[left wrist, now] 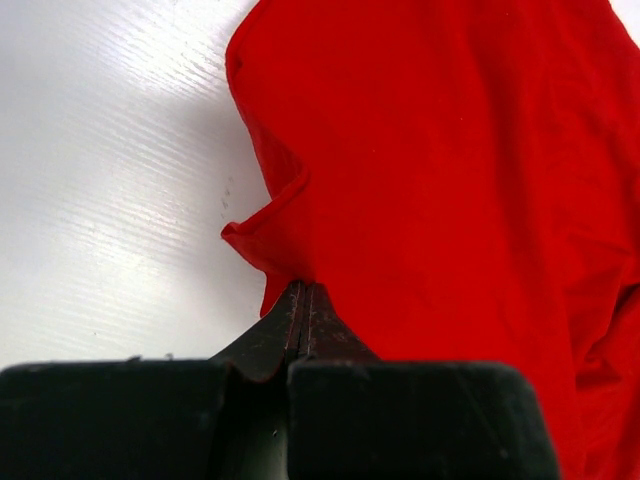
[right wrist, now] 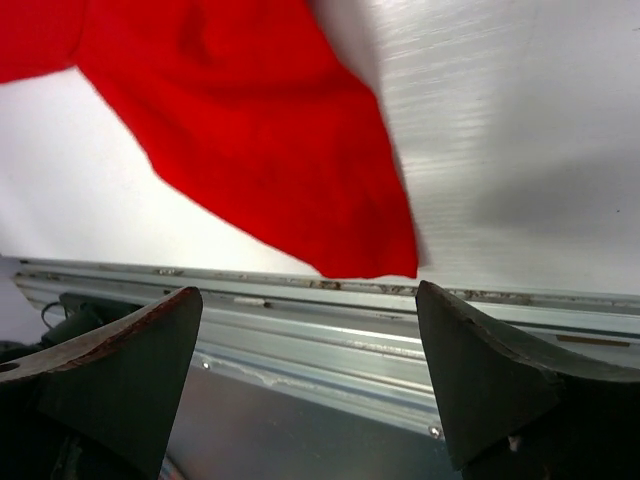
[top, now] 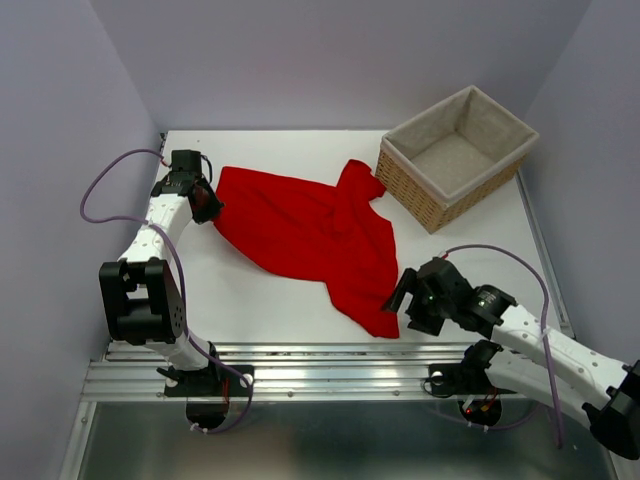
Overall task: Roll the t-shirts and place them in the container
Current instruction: Flatten out the T-shirt at the center of the board.
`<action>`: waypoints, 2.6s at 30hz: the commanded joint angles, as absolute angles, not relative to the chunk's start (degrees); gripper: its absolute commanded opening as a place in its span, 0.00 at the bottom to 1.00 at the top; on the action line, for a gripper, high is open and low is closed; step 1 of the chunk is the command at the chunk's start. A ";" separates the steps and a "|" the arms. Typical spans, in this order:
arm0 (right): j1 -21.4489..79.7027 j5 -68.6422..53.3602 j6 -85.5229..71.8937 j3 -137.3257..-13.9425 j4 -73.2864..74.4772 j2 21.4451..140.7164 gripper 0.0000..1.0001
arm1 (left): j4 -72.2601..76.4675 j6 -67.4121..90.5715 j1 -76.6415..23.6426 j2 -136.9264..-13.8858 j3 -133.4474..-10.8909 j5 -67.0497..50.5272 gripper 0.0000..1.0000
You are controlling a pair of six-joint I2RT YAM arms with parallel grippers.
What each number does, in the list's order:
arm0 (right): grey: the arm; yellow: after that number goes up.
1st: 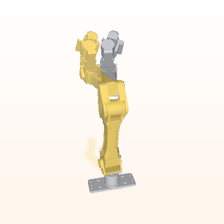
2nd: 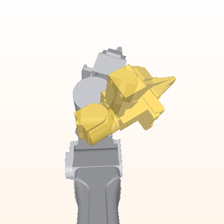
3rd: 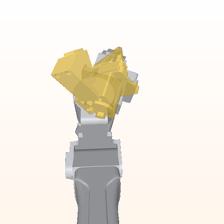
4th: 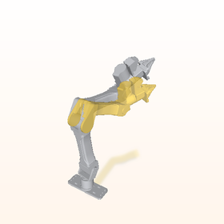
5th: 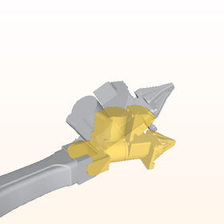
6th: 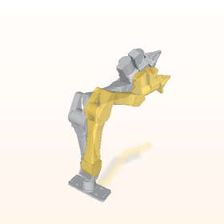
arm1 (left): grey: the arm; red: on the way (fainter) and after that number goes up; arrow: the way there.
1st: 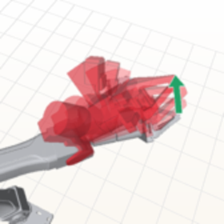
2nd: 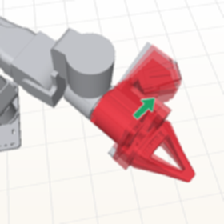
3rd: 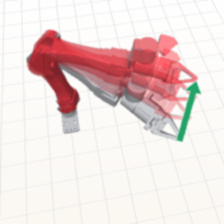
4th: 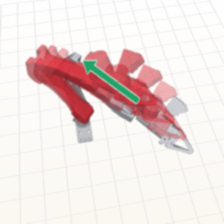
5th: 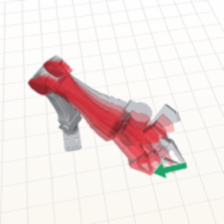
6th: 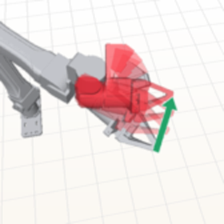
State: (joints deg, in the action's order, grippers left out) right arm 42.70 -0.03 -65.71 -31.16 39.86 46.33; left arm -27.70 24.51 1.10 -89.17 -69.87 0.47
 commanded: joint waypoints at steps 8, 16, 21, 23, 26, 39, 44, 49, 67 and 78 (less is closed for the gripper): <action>43.15 2.72 -73.56 -26.28 27.86 52.91 0.92 | -28.04 24.26 0.88 -85.78 -70.05 0.35 0.00; 45.26 4.05 -84.27 -23.12 26.37 53.52 0.91 | -27.33 24.87 0.44 -85.69 -69.52 0.26 0.00; 47.55 4.48 -88.06 -23.03 23.30 56.68 0.91 | -27.25 24.87 0.35 -85.61 -69.52 0.26 0.00; 47.55 3.87 -88.42 -23.20 20.58 59.67 0.92 | -27.16 24.87 0.35 -85.69 -69.52 0.26 0.00; 48.08 4.13 -88.86 -24.51 18.81 63.01 0.90 | -27.25 24.70 0.35 -85.52 -69.61 -1.32 0.00; 48.08 11.16 -90.18 -26.98 15.21 68.64 0.59 | -26.90 24.26 0.35 -84.55 -68.38 -1.93 0.00; 48.08 12.74 -86.67 -28.91 11.88 71.01 0.35 | -26.54 24.34 0.35 -84.11 -67.68 -2.37 0.00; 48.08 15.37 -80.87 -32.77 8.79 69.53 0.07 | -26.46 24.70 0.35 -83.94 -68.02 -3.69 0.00; 42.01 28.65 -38.78 -87.16 31.11 63.37 0.01 | -33.93 26.98 6.67 -85.79 -116.95 -11.68 0.00; 42.01 12.76 -26.72 -109.32 37.96 64.69 0.01 | -16.27 38.93 12.30 -75.86 -119.01 -23.89 0.00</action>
